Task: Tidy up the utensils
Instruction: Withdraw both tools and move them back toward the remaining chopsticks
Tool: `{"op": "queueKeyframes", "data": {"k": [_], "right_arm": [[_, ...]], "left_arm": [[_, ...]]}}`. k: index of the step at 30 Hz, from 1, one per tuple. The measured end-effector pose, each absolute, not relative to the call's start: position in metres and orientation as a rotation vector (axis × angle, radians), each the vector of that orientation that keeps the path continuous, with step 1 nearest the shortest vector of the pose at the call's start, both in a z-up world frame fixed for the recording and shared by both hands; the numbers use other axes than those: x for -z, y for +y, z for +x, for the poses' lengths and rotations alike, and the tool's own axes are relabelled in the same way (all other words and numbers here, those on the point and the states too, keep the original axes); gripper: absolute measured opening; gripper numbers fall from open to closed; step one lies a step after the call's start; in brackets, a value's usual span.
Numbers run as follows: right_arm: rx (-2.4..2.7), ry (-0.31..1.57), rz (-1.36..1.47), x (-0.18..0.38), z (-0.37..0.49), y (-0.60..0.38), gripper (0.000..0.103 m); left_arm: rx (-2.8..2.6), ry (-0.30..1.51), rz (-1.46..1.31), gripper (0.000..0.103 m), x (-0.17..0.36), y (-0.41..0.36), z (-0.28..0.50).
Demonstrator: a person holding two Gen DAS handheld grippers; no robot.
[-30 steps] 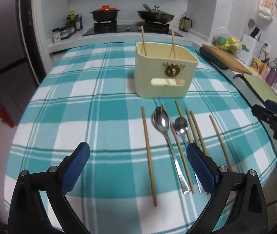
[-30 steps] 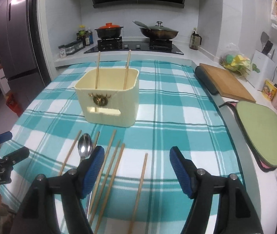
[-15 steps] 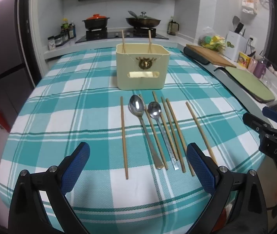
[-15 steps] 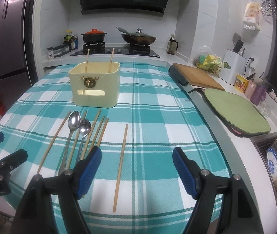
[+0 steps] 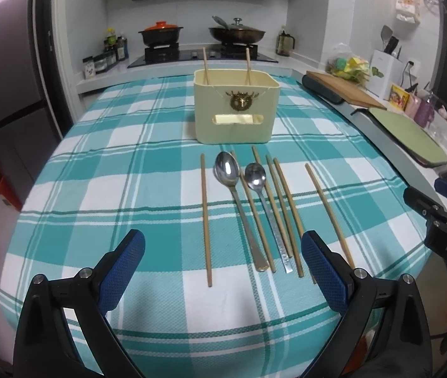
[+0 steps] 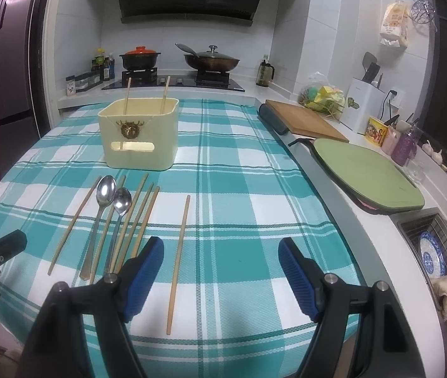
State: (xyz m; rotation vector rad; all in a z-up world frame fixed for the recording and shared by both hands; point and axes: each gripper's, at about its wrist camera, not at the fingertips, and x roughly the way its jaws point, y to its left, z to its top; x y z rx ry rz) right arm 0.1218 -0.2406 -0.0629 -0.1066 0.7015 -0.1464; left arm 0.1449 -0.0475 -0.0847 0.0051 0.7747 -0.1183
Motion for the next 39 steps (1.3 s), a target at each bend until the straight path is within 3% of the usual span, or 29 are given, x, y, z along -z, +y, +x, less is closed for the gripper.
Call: {"op": "queueKeyframes", "data": {"k": [27,39], "right_arm": [[0.059,0.748,-0.038,0.106,0.125,-0.25,0.077],[0.036,0.789,-0.018,0.13,0.127,-0.25,0.077]], "left_arm": [[-0.025,0.937,-0.102,0.1,0.146,0.011,0.161],[-0.035,0.912,-0.06,0.1,0.149,0.0,0.17]]}}
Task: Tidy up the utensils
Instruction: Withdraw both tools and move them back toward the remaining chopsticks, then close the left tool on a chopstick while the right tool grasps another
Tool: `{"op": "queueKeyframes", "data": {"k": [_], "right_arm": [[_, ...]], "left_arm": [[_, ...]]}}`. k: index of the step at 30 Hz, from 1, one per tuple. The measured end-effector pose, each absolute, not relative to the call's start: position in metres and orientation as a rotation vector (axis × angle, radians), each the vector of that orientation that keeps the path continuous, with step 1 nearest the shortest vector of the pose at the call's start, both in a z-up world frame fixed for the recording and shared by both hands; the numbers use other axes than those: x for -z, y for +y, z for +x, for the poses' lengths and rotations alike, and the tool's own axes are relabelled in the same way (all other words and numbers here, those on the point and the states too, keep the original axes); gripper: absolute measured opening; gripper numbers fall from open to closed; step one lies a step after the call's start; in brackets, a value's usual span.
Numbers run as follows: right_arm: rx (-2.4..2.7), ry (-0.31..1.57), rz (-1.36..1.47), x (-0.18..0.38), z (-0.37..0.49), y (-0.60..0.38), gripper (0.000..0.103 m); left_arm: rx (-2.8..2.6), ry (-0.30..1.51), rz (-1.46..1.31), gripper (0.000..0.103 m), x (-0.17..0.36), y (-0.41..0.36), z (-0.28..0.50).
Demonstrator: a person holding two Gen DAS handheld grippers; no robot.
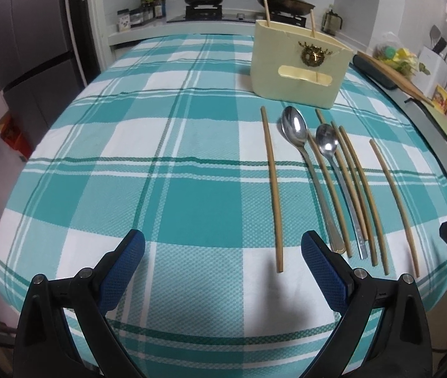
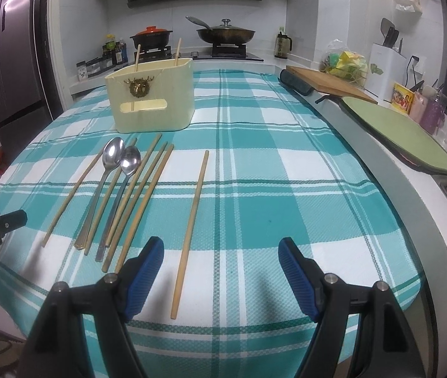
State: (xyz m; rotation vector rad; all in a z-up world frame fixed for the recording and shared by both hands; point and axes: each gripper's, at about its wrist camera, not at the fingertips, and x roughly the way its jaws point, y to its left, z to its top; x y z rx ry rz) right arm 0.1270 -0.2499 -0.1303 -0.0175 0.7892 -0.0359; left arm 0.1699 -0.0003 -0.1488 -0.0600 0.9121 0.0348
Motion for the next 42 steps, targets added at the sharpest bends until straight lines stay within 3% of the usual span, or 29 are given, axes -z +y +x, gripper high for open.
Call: {"op": "queueKeyframes", "data": {"k": [24,31,42], "right_arm": [[-0.023,0.819,0.006,0.145,0.138,-0.243,0.076],[-0.038,0.836,0.015,0.143,0.158,-0.249,0.064],[-0.116,0.921,-0.024,0.148,0.222,-0.241,0.063]], "left_arm": [[0.06,0.945,-0.034,0.101,0.164,-0.007,0.188],[0.07,0.952,-0.006,0.101,0.162,-0.005,0.222],[0.082,1.0,0.011,0.1,0.175,-0.008,0.277]]}}
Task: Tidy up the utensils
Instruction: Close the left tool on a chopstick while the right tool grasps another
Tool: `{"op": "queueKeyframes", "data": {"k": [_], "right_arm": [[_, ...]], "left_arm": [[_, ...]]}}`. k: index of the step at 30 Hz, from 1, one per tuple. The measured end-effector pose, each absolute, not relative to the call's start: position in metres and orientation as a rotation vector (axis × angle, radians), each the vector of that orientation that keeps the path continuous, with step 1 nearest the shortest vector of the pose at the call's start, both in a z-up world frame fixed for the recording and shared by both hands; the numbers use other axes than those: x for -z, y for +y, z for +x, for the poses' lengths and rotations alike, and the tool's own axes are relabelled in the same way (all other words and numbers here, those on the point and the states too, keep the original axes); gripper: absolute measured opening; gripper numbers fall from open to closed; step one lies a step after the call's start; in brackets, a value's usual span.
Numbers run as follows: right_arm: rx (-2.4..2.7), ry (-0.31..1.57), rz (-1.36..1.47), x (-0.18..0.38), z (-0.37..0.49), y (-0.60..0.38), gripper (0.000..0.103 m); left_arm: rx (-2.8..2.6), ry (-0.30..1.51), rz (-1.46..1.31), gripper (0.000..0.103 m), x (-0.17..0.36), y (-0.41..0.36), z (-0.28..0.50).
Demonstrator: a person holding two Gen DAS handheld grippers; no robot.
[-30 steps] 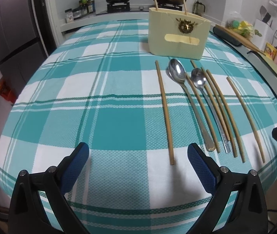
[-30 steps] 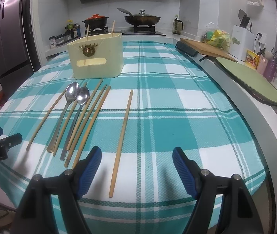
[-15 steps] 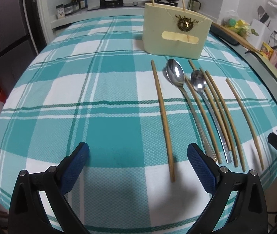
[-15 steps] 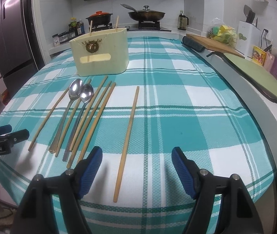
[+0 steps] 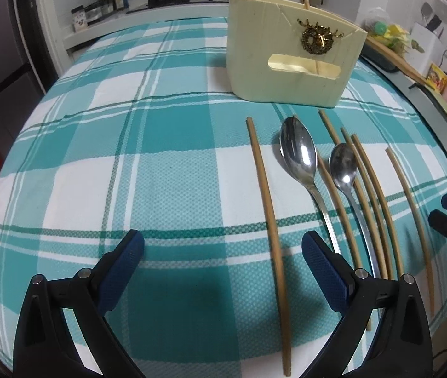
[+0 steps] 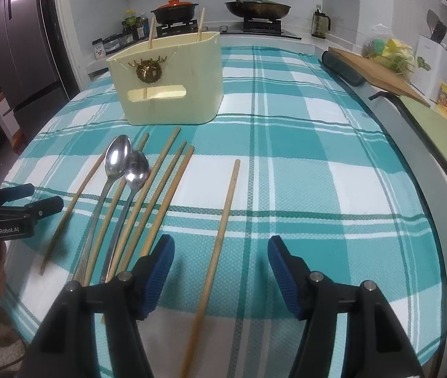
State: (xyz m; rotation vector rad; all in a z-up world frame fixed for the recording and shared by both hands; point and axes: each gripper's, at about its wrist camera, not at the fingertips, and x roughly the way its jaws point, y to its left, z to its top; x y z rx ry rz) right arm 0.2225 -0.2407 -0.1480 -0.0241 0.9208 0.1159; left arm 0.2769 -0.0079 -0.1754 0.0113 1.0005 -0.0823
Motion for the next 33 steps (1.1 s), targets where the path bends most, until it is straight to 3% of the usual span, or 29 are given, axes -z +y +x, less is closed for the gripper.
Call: {"op": "queueKeyframes", "data": {"k": [5,20,28,31,32,33], "right_arm": [[-0.117,0.965,-0.066,0.184,0.25,-0.235,0.064],[-0.152,0.978,-0.086,0.183,0.27,-0.237,0.069],[-0.125,0.951,-0.09,0.185,0.287,-0.234,0.064],[-0.138,0.962,-0.095,0.184,0.302,-0.228,0.047],[-0.14,0.969,-0.095,0.183,0.308,-0.227,0.039],[-0.139,0.975,-0.099,0.183,0.315,-0.225,0.034]], "left_arm": [[0.065,1.037,0.051,0.099,0.192,-0.013,0.295],[0.137,1.065,0.081,0.103,0.195,-0.009,0.328],[0.108,1.079,0.07,0.101,0.194,-0.016,0.35],[0.131,1.075,0.084,0.082,0.189,-0.024,0.36],[0.152,1.069,0.094,0.064,0.187,-0.029,0.362],[0.181,1.062,0.105,0.039,0.184,-0.035,0.364]]}}
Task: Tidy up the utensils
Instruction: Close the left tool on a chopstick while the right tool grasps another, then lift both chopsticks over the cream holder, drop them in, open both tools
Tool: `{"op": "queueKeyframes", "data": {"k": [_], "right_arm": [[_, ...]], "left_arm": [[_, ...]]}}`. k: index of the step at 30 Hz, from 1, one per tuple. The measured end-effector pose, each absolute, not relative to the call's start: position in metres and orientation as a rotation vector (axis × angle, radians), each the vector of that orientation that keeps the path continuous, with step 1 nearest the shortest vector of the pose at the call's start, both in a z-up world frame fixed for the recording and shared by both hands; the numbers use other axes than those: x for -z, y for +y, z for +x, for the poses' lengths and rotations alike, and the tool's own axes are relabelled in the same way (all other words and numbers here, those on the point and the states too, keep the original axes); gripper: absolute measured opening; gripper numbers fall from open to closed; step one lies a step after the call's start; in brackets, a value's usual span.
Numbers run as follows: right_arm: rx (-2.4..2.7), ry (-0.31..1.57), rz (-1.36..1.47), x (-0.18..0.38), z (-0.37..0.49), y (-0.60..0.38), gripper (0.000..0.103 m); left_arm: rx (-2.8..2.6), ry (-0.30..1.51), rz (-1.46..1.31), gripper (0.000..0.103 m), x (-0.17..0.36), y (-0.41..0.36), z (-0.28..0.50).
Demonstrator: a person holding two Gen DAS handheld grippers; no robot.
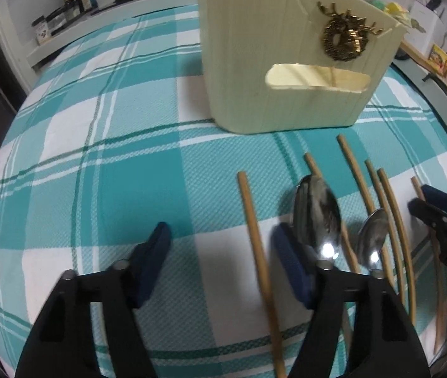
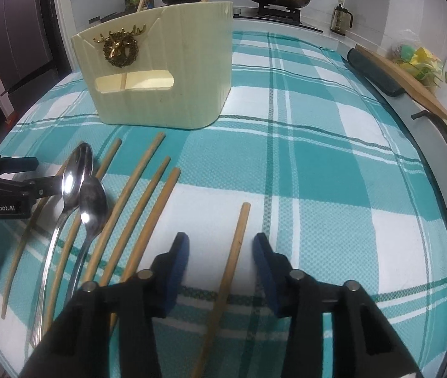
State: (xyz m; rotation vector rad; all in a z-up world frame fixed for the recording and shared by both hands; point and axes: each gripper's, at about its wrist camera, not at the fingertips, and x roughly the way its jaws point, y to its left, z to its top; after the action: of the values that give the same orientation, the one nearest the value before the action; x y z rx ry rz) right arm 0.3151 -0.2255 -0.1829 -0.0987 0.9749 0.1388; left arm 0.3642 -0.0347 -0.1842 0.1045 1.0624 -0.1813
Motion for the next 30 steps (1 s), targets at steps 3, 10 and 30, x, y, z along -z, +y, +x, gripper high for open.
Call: {"op": "queueKeyframes", "data": {"k": [3,10,30], "right_arm": [[-0.148,0.994,-0.083,0.182,0.336,-0.224,0.009],[-0.21,0.968,0.09,0.158,0.346,-0.249,0.007],[-0.341,0.553,0.041,-0.017,0.219,-0.23,0.007]], "left_arm": [[0.218,1.043,0.153,0.004,0.182,-0.051,0.366],[0.214,0.902,0.071,0.004,0.138,-0.038,0.341],[0.281,0.584,-0.124,0.004,-0.001,0.018,0.243]]}}
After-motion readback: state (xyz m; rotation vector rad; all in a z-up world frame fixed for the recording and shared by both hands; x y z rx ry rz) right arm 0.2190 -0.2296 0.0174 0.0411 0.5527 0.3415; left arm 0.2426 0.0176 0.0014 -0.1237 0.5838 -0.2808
